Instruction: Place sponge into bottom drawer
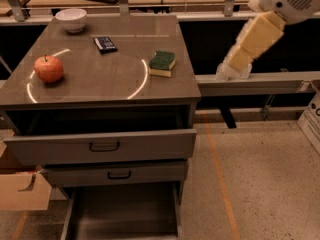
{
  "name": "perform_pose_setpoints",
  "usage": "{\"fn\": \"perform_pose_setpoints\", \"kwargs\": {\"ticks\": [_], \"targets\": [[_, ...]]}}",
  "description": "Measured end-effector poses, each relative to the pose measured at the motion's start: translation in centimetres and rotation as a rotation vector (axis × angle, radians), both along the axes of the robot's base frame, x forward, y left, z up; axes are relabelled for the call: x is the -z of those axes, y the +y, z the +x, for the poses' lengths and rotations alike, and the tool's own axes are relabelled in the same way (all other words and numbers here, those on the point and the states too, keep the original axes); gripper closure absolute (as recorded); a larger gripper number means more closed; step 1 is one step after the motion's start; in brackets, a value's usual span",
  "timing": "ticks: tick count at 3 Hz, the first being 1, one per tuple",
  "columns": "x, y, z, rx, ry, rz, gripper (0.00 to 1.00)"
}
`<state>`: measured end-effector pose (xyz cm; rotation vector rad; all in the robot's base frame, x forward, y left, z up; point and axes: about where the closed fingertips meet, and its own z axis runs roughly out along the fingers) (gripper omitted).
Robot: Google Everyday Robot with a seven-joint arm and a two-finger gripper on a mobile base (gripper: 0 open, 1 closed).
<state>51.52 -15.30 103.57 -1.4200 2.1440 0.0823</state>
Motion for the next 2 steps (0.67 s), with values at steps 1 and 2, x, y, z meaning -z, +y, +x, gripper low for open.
{"fn": "perform_pose_setpoints", "kwargs": {"ticks": [1, 2], "targets": [[-1.7, 2.7, 4.9, 0.016, -0.054, 0.148, 0.00], [-2.2, 4.9, 9.6, 0.011, -0.099, 0.242, 0.00]]}}
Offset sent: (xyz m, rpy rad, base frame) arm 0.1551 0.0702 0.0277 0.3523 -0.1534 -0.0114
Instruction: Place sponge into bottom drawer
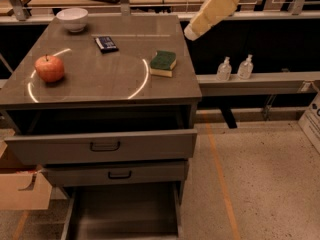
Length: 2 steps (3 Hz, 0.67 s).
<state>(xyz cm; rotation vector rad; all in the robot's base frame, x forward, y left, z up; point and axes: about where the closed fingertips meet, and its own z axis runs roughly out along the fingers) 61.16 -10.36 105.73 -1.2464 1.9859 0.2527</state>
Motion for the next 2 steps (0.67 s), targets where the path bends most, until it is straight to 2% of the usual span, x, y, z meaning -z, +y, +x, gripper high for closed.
{"fn": "perform_pose_setpoints", "kwargs": {"ticks": [1, 2], "targets": [[0.15, 1.72, 3.99, -0.011, -0.054, 0.038, 0.00], [0.19, 2.05, 4.92, -0.011, -0.066, 0.047, 0.00]]}}
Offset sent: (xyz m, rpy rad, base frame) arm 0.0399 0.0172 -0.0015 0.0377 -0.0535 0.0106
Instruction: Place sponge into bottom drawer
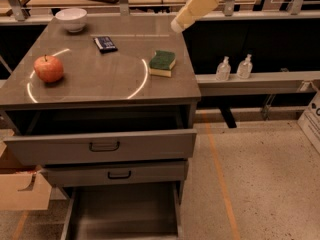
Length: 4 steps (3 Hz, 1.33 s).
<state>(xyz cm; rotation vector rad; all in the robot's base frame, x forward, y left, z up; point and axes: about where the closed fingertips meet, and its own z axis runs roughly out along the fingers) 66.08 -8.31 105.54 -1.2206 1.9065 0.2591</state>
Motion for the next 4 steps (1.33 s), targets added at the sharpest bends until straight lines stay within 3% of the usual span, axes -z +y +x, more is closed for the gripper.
{"fn": "perform_pose_setpoints", "kwargs": {"ticks": [2, 4], "targets": [[4.3, -1.4, 2.0, 0.011, -0.061, 0.035, 0.00], [10.0, -1.7, 4.4, 0.056, -0.037, 0.075, 0.00]]}}
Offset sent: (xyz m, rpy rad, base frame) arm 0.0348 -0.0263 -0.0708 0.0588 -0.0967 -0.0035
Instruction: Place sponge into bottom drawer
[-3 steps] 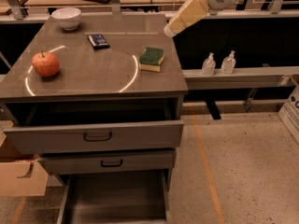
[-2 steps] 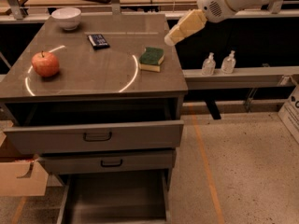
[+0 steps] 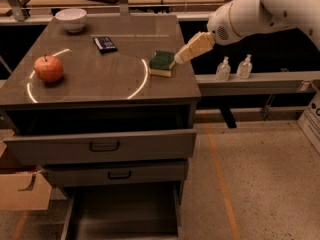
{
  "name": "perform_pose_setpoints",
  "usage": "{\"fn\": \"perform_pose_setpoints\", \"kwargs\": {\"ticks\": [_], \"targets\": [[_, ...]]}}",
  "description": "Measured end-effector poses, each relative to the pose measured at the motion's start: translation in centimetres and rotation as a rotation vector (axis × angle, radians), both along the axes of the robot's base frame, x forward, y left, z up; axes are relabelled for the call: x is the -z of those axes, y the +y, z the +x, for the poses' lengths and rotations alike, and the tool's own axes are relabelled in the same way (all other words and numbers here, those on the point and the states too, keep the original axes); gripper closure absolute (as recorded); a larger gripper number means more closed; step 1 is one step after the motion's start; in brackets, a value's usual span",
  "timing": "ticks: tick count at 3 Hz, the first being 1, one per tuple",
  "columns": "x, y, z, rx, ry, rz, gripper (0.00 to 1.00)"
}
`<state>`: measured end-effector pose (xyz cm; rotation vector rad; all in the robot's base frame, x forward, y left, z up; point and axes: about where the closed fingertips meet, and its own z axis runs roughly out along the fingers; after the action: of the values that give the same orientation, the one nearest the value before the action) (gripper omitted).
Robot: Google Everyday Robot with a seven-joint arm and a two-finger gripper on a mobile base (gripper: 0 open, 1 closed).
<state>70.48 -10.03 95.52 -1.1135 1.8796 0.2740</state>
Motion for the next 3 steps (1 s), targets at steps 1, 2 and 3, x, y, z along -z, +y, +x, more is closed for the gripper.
{"fn": "perform_pose_setpoints", "kwargs": {"ticks": [1, 2, 3], "targets": [[4.1, 1.1, 1.5, 0.014, 0.012, 0.037, 0.00], [6.4, 2.3, 2.6, 0.008, 0.015, 0.048, 0.00], [8.2, 4.5, 3.3, 0.015, 0.021, 0.048, 0.00]]}}
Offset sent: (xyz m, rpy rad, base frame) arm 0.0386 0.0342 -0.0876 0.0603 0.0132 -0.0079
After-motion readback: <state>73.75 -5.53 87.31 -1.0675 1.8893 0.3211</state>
